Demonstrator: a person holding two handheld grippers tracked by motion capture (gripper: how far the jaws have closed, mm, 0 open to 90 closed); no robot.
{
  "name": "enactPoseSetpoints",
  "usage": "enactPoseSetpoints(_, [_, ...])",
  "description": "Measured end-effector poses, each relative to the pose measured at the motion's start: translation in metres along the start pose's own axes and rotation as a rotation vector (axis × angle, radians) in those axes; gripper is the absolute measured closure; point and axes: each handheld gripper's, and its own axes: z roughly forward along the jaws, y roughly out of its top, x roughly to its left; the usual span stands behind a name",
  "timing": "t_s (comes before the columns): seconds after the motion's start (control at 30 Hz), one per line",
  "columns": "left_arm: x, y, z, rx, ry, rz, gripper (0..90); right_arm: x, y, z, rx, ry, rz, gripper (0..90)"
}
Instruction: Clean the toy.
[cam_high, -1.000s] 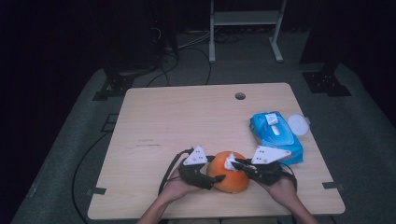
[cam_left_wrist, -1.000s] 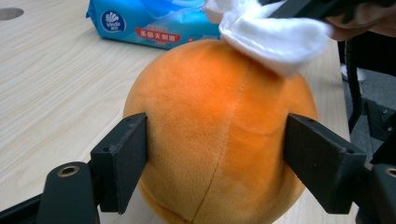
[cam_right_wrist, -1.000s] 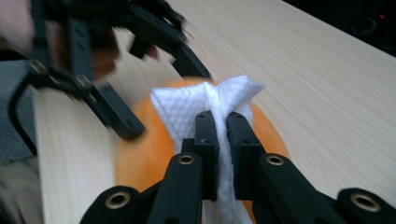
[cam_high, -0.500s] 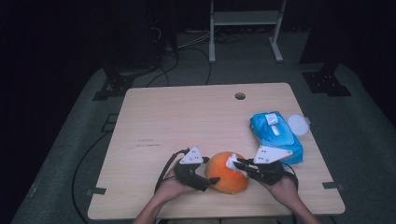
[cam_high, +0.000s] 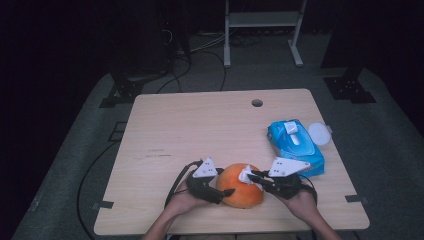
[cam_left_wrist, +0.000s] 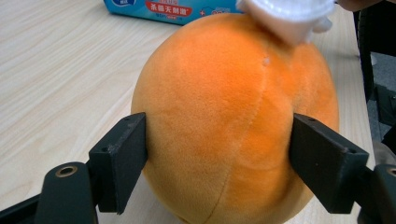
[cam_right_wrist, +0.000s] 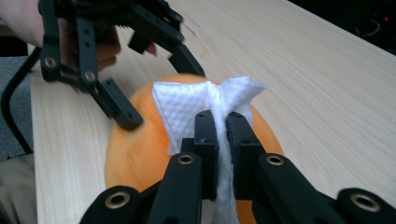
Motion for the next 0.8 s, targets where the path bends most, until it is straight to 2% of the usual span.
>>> enactPoseSetpoints(0.1, [-0.001, 0.003, 0.0, -0.003, -0.008, 0.005, 21.7, -0.005, -0.011, -0.007, 0.012, -0.015, 0.024, 83.2])
enactPoseSetpoints(0.13, [-0.002, 0.005, 0.0, -0.021, -0.016, 0.005, 19.4, -0.006, -0.015, -0.009, 0.017, -0.02, 0.033, 83.2])
enactPoseSetpoints(0.2, [-0.005, 0.012, 0.0, -0.053, -0.015, 0.03, 11.8, -0.007, -0.02, -0.013, 0.021, -0.027, 0.045, 83.2])
enactPoseSetpoints(0.23, [-0.008, 0.015, 0.002, -0.061, -0.018, 0.046, 11.4, -0.008, -0.022, -0.014, 0.023, -0.03, 0.044, 83.2])
enactPoseSetpoints(0.33, [-0.012, 0.019, 0.009, -0.036, 0.0, 0.077, 13.3, -0.007, -0.019, -0.013, 0.019, -0.025, 0.047, 83.3])
enactPoseSetpoints(0.47, [-0.009, 0.017, 0.008, -0.033, -0.006, 0.045, 16.3, 0.003, -0.006, -0.004, -0.01, 0.007, 0.017, 83.2])
enactPoseSetpoints(0.57, [-0.009, 0.014, 0.007, -0.006, 0.016, 0.051, 21.3, 0.009, 0.004, 0.005, -0.024, 0.023, -0.009, 83.2])
enactPoseSetpoints(0.6, [-0.006, 0.012, 0.005, -0.01, 0.008, 0.028, 22.3, 0.009, 0.005, 0.006, -0.021, 0.022, -0.015, 83.2])
enactPoseSetpoints(0.7, [0.002, 0.003, 0.0, -0.003, 0.001, -0.021, 23.8, 0.004, 0.0, 0.003, -0.018, 0.017, 0.0, 83.2])
enactPoseSetpoints(0.8, [0.003, 0.001, -0.002, -0.003, -0.008, -0.031, 23.8, -0.004, -0.012, -0.005, -0.003, 0.002, 0.031, 83.2])
